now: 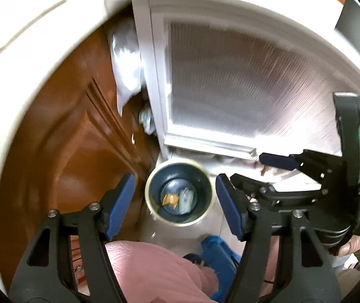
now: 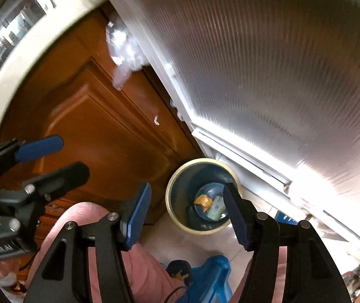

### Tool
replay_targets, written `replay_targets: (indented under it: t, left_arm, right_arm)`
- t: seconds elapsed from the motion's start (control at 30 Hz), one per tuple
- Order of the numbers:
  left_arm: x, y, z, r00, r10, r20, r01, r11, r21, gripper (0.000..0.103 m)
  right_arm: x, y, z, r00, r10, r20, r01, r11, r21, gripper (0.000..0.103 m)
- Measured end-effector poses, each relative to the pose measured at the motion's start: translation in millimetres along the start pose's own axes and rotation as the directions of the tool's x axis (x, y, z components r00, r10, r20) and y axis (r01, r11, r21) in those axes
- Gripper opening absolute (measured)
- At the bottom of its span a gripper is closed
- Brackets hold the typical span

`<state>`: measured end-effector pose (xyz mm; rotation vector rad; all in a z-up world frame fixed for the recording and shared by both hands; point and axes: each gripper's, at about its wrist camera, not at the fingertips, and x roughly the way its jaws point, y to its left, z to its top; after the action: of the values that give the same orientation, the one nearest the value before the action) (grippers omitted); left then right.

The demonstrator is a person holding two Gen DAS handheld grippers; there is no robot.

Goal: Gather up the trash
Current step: 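Raise both tools back toward the table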

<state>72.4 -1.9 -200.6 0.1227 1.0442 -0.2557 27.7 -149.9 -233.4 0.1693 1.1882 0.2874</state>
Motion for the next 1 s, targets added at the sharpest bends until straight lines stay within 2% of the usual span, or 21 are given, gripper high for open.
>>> replay_targets:
  t: [0.3, 0.37, 0.5, 0.7, 0.83, 1.0]
  left_arm:
    - [-77, 0, 25, 0.989, -0.020, 0.147, 0.018, 1.000, 0.015, 0.064]
    - [-94, 4, 33, 0.983, -0.030, 0.180, 0.028, 1.000, 0.012, 0.065]
    - [-119, 13, 52, 0.975, -0.033, 0.220, 0.034, 0.999, 0.002, 0.067]
    - [-153, 28, 94, 0.960, 0.003, 0.279, 0.001, 1.000, -0.016, 0.067]
    - [-170, 41, 124, 0.950, 0.022, 0.313, -0.014, 1.000, -0.027, 0.067]
    - [-177, 55, 160, 0.947, 0.029, 0.321, -0.018, 0.999, -0.036, 0.067]
  right_arm:
    - [-89, 32, 12, 0.995, 0.002, 0.104, 0.005, 0.998, -0.069, 0.060]
    - [-108, 41, 17, 0.993, 0.031, 0.115, -0.015, 0.991, -0.135, 0.060]
    - [-145, 53, 39, 0.987, 0.046, 0.156, -0.021, 0.987, -0.160, 0.060]
    - [-195, 67, 89, 0.971, 0.048, 0.233, -0.003, 0.982, -0.189, 0.060]
    - [-225, 76, 128, 0.953, 0.040, 0.299, 0.023, 0.978, -0.206, 0.060]
    - [-241, 78, 186, 0.933, 0.033, 0.358, 0.038, 0.981, -0.190, 0.060]
